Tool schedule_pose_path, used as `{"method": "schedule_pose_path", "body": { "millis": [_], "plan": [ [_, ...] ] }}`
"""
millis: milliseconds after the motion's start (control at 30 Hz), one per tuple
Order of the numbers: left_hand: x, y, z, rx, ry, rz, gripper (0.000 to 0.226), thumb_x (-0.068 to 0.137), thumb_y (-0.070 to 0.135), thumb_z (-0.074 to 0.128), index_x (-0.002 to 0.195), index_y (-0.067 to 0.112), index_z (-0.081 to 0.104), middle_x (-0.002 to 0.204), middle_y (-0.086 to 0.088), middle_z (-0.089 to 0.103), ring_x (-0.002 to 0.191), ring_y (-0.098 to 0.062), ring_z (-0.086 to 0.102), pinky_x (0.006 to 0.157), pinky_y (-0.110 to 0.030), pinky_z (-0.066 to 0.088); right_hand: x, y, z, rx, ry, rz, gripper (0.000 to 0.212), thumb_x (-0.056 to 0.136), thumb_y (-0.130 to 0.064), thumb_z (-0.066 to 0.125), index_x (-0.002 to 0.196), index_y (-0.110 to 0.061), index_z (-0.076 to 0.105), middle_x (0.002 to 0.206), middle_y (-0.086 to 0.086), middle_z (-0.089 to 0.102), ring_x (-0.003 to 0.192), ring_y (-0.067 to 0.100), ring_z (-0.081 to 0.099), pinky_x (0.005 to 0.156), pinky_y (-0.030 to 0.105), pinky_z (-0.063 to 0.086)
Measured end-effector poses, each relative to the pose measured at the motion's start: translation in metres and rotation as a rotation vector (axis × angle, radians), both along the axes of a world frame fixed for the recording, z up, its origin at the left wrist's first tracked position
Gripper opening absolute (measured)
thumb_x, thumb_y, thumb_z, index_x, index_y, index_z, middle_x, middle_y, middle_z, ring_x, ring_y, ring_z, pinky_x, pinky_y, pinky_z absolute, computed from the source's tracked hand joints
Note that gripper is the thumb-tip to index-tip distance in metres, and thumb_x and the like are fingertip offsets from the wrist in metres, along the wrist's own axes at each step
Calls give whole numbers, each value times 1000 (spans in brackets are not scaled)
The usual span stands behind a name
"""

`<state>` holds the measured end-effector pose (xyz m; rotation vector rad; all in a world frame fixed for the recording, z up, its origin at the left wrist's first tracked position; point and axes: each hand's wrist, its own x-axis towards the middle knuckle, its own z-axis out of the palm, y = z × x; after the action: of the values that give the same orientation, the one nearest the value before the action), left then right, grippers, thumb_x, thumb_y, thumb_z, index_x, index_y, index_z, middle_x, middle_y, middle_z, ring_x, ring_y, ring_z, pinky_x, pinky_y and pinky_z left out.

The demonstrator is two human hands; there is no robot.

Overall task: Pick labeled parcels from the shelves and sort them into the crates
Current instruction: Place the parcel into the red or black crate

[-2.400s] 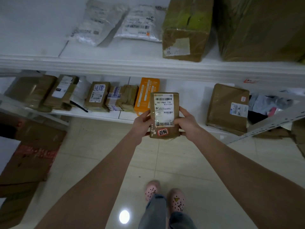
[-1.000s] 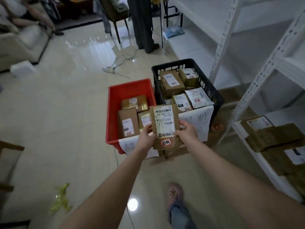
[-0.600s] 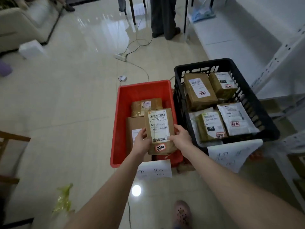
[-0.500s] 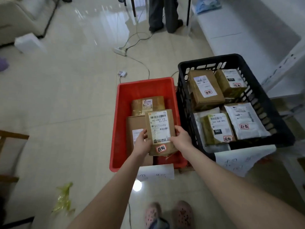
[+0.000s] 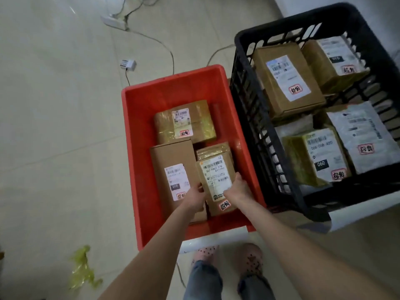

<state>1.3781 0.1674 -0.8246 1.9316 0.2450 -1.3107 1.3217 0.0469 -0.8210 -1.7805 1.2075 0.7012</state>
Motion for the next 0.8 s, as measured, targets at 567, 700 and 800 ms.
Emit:
{"method": "schedule_pose_path", "body": {
  "millis": [567,700,800],
  "plan": [
    [46,-9,-1,149,-411,-725,62,92,3,43,150,15,26,150,-10,34,131,-28,43,101,-37,40,23,-4,1,-427,56,873,86,85,2,52,153,-22,7,161,2,-8,144,33,-20,120,45,-3],
    [44,-5,9,161,-460,-824,72,90,11,53,152,16,17,154,-8,27,135,-27,38,101,-38,41,16,1,12,-398,34,808,87,84,0,54,153,-22,6,161,4,-5,145,32,-17,120,45,0],
    [46,-5,30,231,-584,-974,80,88,21,59,153,18,12,158,-4,17,139,-25,31,98,-40,46,12,1,32,-388,-9,730,79,90,-10,51,153,-23,5,161,5,-4,146,31,-15,121,43,1]
  ]
}}
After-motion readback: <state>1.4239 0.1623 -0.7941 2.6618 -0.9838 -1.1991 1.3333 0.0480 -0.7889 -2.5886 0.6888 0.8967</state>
